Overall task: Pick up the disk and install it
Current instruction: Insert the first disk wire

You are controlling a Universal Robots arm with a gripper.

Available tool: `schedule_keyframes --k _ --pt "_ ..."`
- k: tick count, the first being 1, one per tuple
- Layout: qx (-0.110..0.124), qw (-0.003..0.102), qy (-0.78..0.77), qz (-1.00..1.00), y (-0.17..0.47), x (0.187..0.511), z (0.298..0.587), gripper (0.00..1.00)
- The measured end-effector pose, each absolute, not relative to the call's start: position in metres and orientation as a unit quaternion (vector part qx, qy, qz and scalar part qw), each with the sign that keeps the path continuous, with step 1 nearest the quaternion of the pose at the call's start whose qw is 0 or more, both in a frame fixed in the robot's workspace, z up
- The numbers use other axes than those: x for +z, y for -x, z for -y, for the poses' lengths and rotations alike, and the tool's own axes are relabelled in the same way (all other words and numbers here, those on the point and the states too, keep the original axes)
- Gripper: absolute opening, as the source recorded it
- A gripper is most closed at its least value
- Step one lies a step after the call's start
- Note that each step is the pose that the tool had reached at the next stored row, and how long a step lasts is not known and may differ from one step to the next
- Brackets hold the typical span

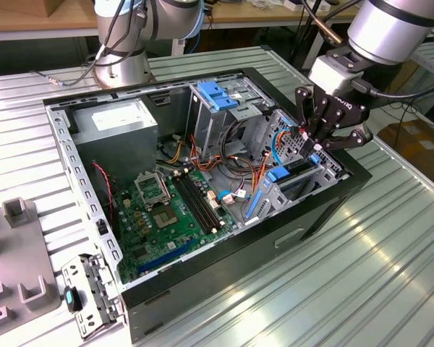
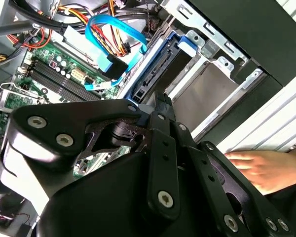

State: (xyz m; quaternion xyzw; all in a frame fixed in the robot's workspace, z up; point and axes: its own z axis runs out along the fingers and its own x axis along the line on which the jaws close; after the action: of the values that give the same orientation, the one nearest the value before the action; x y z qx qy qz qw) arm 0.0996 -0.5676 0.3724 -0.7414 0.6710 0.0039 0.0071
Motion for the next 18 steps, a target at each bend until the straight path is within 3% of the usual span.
schedule_keyframes --k 18 --pt "0.006 0.008 0.804 -0.594 -0.118 0.372 0.568 0.11"
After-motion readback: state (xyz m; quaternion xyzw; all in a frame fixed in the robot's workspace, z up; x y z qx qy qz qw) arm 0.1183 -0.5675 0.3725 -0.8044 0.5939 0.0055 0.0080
